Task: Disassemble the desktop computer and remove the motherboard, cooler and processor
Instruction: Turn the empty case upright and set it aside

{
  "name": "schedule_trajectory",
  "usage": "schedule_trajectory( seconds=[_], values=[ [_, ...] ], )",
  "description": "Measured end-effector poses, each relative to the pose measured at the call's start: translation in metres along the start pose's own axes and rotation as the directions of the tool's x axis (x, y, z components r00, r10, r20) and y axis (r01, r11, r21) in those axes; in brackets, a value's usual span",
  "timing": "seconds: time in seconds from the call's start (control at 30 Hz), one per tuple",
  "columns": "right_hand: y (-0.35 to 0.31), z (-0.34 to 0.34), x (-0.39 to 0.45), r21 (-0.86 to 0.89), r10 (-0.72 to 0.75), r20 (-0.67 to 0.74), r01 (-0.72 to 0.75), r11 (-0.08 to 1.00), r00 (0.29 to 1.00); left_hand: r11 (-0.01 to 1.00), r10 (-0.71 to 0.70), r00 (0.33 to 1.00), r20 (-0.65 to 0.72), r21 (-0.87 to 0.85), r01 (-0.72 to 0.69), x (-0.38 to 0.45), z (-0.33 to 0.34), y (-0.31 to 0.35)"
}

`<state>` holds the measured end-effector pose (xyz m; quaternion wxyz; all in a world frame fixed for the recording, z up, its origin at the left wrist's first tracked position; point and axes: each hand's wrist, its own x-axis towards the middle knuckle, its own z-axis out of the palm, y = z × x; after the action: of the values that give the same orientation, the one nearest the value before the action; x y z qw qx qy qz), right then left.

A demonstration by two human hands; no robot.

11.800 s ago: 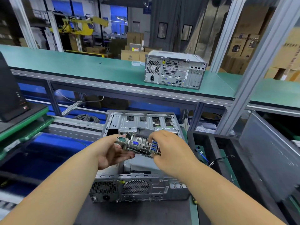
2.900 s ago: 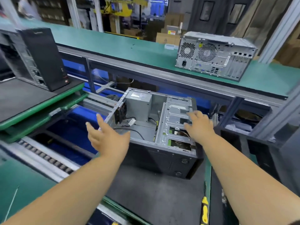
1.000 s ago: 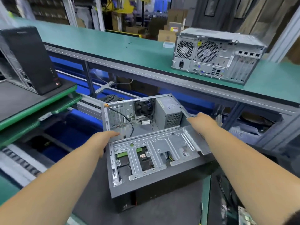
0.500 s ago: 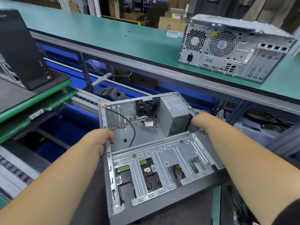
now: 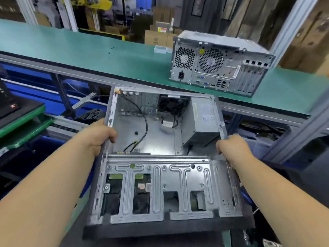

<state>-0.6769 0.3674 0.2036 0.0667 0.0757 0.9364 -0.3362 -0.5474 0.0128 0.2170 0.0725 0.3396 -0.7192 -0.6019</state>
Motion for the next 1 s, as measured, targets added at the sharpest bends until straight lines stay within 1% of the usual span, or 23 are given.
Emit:
schedule_trajectory(
  seconds=[0.07, 0.13, 0.2, 0.3, 0.47, 0.6, 0.73, 0.8, 0.87, 1.0],
  values=[
    [0.003, -0.005, -0.001, 0.041, -0.021, -0.101, 0.026, 0.999, 0.995, 0.993, 0.117, 0.993, 0.029, 0.024, -0.117, 0.007, 0.004, 0.016],
    [0.005, -0.007, -0.006, 0.092, -0.028, -0.161, 0.043, 0.995, 0.986, 0.977, 0.210, 0.975, 0.073, 0.015, -0.212, 0.011, 0.006, 0.030],
    [0.006, -0.007, -0.011, 0.134, -0.025, -0.196, 0.052, 0.990, 0.980, 0.966, 0.254, 0.962, 0.100, 0.031, -0.258, 0.017, 0.007, 0.040],
    [0.007, -0.006, -0.017, 0.168, -0.026, -0.231, 0.067, 0.984, 0.973, 0.959, 0.261, 0.956, 0.133, 0.074, -0.272, 0.023, 0.004, 0.040],
    [0.004, -0.004, -0.037, 0.232, -0.038, -0.232, 0.094, 0.968, 0.972, 0.958, 0.271, 0.949, 0.160, 0.057, -0.282, 0.024, -0.010, 0.027],
    [0.003, -0.005, -0.052, 0.258, -0.066, -0.276, 0.140, 0.956, 0.959, 0.933, 0.352, 0.921, 0.166, 0.019, -0.360, 0.023, -0.016, 0.027],
    [-0.001, -0.005, -0.055, 0.250, -0.095, -0.389, 0.204, 0.947, 0.916, 0.902, 0.427, 0.886, 0.177, -0.021, -0.431, 0.021, -0.022, 0.031],
    [-0.003, -0.003, -0.057, 0.275, -0.098, -0.438, 0.237, 0.932, 0.894, 0.895, 0.445, 0.881, 0.158, -0.049, -0.443, 0.022, -0.021, 0.027],
    [0.000, 0.003, -0.061, 0.285, -0.096, -0.482, 0.259, 0.923, 0.871, 0.886, 0.464, 0.875, 0.141, -0.041, -0.463, 0.021, -0.018, 0.015],
    [0.017, 0.015, -0.071, 0.288, -0.081, -0.534, 0.272, 0.918, 0.841, 0.886, 0.462, 0.874, 0.149, -0.030, -0.463, 0.019, -0.015, -0.004]
  ],
)
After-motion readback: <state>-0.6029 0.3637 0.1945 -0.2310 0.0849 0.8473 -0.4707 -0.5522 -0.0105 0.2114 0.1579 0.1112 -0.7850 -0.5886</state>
